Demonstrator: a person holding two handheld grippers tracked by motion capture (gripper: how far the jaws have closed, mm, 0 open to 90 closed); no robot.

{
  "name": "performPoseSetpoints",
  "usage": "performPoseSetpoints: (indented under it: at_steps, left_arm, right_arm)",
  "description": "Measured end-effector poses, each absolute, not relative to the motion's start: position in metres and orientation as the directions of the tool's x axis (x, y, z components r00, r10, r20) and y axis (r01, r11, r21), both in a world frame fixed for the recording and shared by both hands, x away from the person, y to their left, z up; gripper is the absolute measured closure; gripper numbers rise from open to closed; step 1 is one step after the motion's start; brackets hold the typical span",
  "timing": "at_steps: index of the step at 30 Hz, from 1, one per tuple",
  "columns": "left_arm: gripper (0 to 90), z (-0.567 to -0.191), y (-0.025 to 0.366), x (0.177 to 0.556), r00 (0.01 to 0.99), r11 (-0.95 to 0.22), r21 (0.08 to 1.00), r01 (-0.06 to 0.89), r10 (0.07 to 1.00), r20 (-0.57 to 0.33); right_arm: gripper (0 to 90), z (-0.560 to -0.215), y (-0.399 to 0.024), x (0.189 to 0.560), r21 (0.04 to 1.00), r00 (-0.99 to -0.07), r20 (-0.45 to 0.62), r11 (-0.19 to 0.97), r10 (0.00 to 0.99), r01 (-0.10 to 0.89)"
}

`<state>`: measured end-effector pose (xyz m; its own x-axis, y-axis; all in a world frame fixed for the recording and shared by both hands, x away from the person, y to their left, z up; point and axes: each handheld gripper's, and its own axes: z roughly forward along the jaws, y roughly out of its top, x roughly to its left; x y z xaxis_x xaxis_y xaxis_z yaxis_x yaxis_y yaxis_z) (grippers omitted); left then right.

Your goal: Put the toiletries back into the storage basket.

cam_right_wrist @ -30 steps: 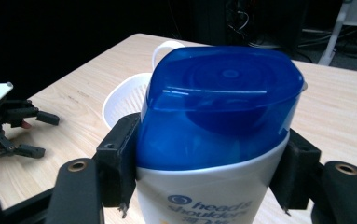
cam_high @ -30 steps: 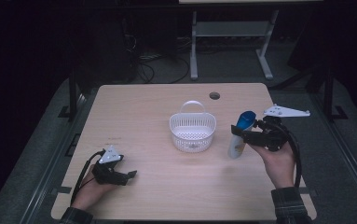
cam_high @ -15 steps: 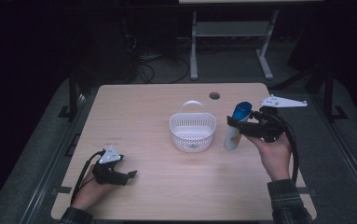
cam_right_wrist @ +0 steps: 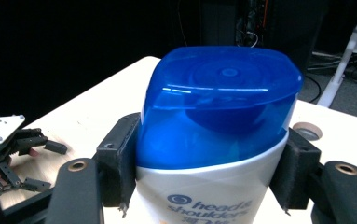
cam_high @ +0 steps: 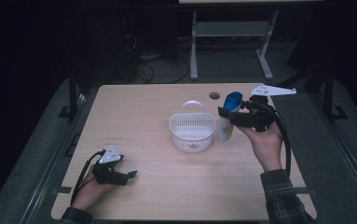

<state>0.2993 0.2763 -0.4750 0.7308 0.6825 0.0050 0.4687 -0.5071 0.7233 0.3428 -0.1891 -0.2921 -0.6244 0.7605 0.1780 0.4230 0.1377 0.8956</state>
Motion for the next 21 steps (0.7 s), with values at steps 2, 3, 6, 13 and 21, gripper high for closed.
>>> performPoseSetpoints:
  at_steps: [2,3,6,13,21]
  left_arm:
    - [13.0,-0.475,0.276,0.299,0.731,-0.507,0.723,0.469,0.682,0.005]
    - [13.1,-0.475,0.276,0.299,0.731,-0.507,0.723,0.468,0.682,0.005]
    - [13.1,-0.475,0.276,0.299,0.731,-0.507,0.723,0.469,0.682,0.005]
    - [13.1,-0.475,0.276,0.299,0.732,-0.507,0.724,0.468,0.682,0.005]
    - [13.1,-0.475,0.276,0.299,0.734,-0.509,0.723,0.467,0.679,0.004]
  right_arm:
    - [34.9,-0.290,-0.186,0.345,0.898,-0.628,0.172,0.142,0.759,0.417]
    - [34.9,-0.289,-0.184,0.346,0.898,-0.630,0.171,0.143,0.758,0.416]
    - [34.9,-0.287,-0.179,0.348,0.899,-0.633,0.166,0.148,0.756,0.413]
    - [34.8,-0.283,-0.170,0.356,0.904,-0.637,0.160,0.147,0.754,0.401]
    - [34.8,-0.283,-0.160,0.365,0.904,-0.641,0.148,0.160,0.753,0.397]
